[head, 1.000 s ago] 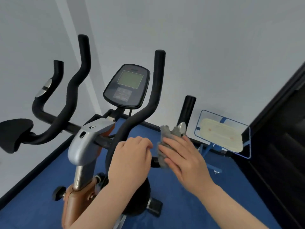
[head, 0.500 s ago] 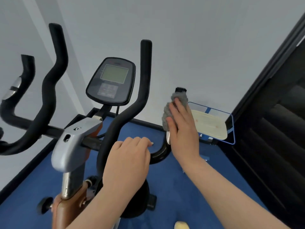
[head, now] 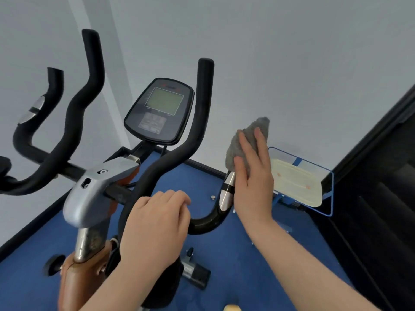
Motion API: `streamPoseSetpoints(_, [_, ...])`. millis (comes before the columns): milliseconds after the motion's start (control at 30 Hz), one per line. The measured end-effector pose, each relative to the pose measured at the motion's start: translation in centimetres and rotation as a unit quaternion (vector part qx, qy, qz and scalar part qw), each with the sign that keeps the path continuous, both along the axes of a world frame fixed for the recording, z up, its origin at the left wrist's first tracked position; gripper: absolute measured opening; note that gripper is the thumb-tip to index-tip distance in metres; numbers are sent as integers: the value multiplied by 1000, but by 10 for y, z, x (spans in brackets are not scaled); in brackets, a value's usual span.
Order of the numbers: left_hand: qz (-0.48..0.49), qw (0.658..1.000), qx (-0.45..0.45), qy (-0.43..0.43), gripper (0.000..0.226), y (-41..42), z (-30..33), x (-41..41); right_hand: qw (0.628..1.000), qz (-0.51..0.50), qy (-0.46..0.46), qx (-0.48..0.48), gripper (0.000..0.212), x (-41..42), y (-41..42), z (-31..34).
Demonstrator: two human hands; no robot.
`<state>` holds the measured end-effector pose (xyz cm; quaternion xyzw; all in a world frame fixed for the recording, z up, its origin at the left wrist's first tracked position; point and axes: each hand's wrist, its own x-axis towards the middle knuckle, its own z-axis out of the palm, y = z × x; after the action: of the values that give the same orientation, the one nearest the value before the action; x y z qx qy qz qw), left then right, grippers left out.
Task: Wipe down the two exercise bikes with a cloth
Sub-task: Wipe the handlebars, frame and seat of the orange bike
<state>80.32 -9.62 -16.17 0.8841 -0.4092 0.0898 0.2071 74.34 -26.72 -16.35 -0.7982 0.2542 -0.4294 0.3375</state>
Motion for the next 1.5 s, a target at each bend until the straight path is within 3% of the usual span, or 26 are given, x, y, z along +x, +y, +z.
streamPoseSetpoints(133, [23,1000,8,7,28,0,1,-3,979,50,-55,187,49,-21,30,-21])
streamPoseSetpoints(267, [44,999,8,17,25,-1,-1,-3,954,31,-103,280,46,-13,18,-13])
streamPoseSetpoints(400, [77,997,1,17,19,-2,-2,-4,985,100,-50,130,49,-34,72,-39])
streamPoseSetpoints(567, [99,992,-72,-32,21,2,-9,-4,982,171,55,-57,41,-33,26,-30])
streamPoseSetpoints(700, [134,978,-138,-75,22,10,-15,-12,930,269,139,-209,42,-54,19,-30])
streamPoseSetpoints(800, [200,968,-128,-86,27,23,-24,-22,892,232,233,-310,43,-38,49,-28])
streamPoseSetpoints(867, [240,959,-136,-67,32,32,-30,-27,884,212,246,-336,43,-25,59,-20])
streamPoseSetpoints(1000, [268,949,-164,-36,34,32,-31,-30,844,275,240,-394,45,-32,38,-11])
streamPoseSetpoints(1167, [271,941,-200,-38,25,30,-28,-30,866,323,259,-280,29,-2,57,1])
streamPoseSetpoints(1267, [302,902,-288,114,23,36,-18,-24,883,349,265,-170,27,26,51,10])
streamPoseSetpoints(1367, [332,849,-347,219,23,40,-9,-9,941,297,154,-55,26,51,25,29])
streamPoseSetpoints(1500, [367,828,-342,252,23,39,-11,-5,952,259,102,-124,20,67,32,31])
